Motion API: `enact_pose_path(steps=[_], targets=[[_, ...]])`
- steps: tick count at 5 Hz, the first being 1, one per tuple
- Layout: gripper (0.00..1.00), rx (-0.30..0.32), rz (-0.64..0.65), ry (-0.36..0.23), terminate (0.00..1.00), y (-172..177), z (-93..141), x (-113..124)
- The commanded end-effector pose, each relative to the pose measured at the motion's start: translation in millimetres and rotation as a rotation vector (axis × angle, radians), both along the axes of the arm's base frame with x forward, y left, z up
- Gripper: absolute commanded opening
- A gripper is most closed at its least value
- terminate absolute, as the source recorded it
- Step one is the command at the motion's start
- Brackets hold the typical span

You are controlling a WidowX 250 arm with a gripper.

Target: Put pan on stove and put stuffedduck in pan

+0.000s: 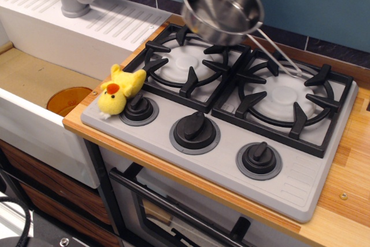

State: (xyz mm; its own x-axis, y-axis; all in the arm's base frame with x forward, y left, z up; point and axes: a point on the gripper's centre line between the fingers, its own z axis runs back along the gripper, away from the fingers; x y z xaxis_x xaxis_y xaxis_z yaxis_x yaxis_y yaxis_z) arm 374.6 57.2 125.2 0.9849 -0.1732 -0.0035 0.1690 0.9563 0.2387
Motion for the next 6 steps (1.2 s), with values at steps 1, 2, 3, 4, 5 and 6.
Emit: enact_pose_path(steps=[1,2,3,4,5,6], targets=[[0.0,-0.006,0.01,-0.07,0.0,27.5,7.2,-2.4],[0.0,-0.016,0.017,-0.083,0.0,34.6,-7.1,-5.9],[0.0,-0.012,0.038,-0.063,0.0,37.7,-16.7,-3.8],[0.0,-0.018,0.022,-0.083,0.0,42.7,-28.5,-1.9],[0.0,-0.031,0.008,-0.108,0.0,47.6,-35.8,2.2],[1.0,-0.043,-0.029,-0.127,0.0,58.7,-45.4,8.3]])
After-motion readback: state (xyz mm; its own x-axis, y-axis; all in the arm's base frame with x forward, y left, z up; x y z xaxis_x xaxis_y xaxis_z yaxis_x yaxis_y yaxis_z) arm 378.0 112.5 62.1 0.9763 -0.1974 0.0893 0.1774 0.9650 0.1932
